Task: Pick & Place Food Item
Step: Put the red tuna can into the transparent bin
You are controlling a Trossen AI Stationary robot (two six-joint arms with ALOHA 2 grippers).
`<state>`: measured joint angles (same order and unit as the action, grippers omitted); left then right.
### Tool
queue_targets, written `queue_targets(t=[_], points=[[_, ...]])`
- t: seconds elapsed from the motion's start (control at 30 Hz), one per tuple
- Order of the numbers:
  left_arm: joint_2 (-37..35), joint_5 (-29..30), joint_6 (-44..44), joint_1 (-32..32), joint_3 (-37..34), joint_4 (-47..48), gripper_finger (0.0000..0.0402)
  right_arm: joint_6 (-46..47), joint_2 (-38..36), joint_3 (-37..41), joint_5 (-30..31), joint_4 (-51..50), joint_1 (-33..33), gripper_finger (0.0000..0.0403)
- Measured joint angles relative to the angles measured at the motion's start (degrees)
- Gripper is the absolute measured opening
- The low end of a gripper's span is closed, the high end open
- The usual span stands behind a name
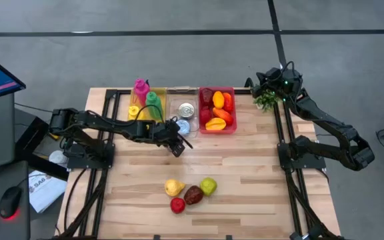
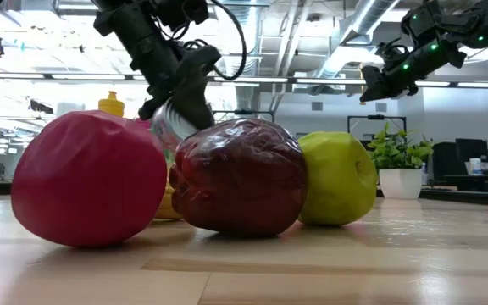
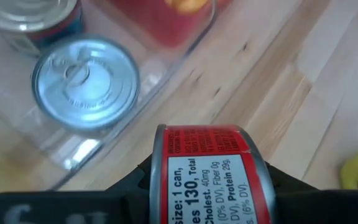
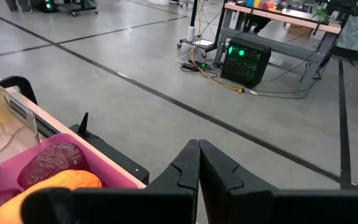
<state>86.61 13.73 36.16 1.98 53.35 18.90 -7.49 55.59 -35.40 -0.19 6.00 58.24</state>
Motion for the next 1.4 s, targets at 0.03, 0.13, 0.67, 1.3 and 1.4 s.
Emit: queue_targets(t=[0.03,0.13,0.67,1.3,1.4], points=[[0.0,0.4,0.0,0.1,0.0,-0.8,0.0106,0.0,0.0,0.0,0.0,0.0,0.0,0.0003],[0.0,1.0,0.0,1.1,0.0,-3.5,0.0106,0.0,0.0,0.0,0.0,0.0,0.0,0.0003],[0.0,1.4,-12.1,9.4,2.3,-16.9,0.0106,0.0,0.0,0.0,0.0,0.0,0.0,0.0003],[3.5,13.8,-31.2,11.0,12.8,-17.0,0.0109,0.0,0.0,0.0,0.0,-1.5,0.0,0.0003],[8.0,13.8,-34.2,10.2,16.0,-16.8,0.0106,0.0,0.0,0.0,0.0,-2.6,0.0,0.0003]])
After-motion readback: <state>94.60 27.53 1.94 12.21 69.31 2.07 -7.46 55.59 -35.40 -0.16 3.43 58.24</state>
